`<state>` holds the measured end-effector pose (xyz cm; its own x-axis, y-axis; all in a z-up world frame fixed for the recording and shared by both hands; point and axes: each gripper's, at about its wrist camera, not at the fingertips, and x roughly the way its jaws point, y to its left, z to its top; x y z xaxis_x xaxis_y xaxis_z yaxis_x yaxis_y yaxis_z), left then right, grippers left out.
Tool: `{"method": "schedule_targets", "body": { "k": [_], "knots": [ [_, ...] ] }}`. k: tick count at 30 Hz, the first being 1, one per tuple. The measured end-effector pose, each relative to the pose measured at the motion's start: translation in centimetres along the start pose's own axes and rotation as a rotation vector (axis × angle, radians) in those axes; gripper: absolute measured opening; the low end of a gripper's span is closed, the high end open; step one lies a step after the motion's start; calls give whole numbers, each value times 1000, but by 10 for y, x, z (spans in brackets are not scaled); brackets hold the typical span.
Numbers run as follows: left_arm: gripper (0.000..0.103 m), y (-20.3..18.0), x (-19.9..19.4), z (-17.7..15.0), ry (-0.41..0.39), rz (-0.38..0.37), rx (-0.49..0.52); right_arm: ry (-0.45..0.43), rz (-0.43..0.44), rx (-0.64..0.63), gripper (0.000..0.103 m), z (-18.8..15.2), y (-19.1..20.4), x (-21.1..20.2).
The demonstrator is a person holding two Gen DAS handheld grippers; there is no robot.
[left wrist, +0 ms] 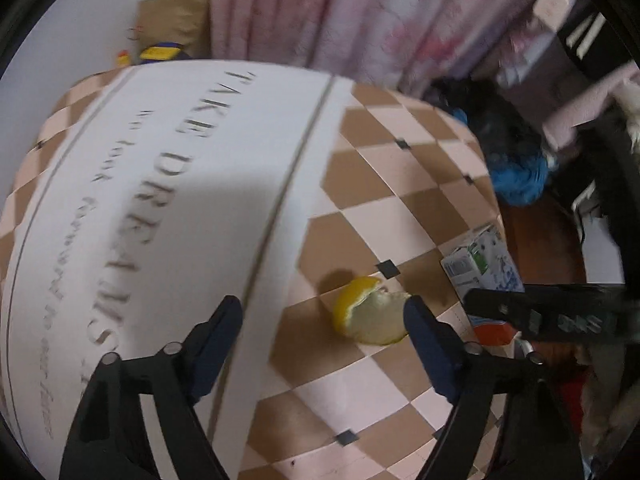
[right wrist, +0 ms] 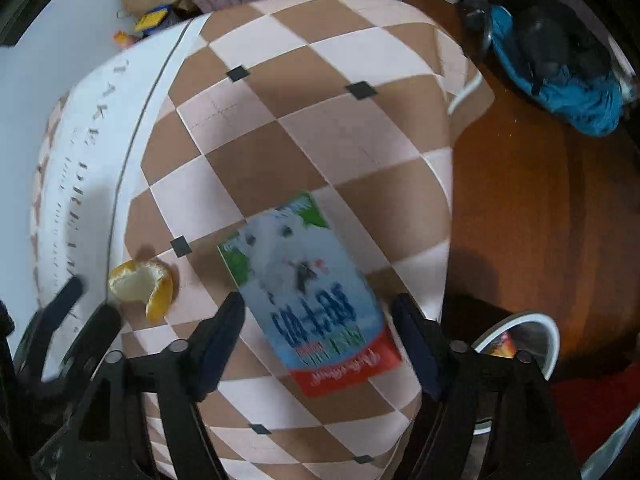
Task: Collect trash
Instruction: 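Grasp the lemon peel with the left tool while the right tool grasps the milk carton, then carry the lemon peel and milk carton over the trash bin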
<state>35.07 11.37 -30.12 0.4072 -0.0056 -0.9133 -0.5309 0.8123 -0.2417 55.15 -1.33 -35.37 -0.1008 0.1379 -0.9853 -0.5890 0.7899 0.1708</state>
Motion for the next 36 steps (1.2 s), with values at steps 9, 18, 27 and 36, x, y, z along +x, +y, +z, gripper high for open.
{"method": "schedule_targets", "body": {
  "k": [9,18,27,36],
  "knots": [
    [7,-7,4,2,-17,104,49,-54,-102,-71,68,-25,7,6],
    [6,-15,-40,-23,-101,254,89,-191,-47,-29,60,-66,11,-28],
    [6,-56,-112,-49,-210,234,162,-352,52,48,58,-132,-11,-100],
    [6,-166,-168,-77,-284,67,303,-505,82,168,58,-221,-105,-184]
  ]
}}
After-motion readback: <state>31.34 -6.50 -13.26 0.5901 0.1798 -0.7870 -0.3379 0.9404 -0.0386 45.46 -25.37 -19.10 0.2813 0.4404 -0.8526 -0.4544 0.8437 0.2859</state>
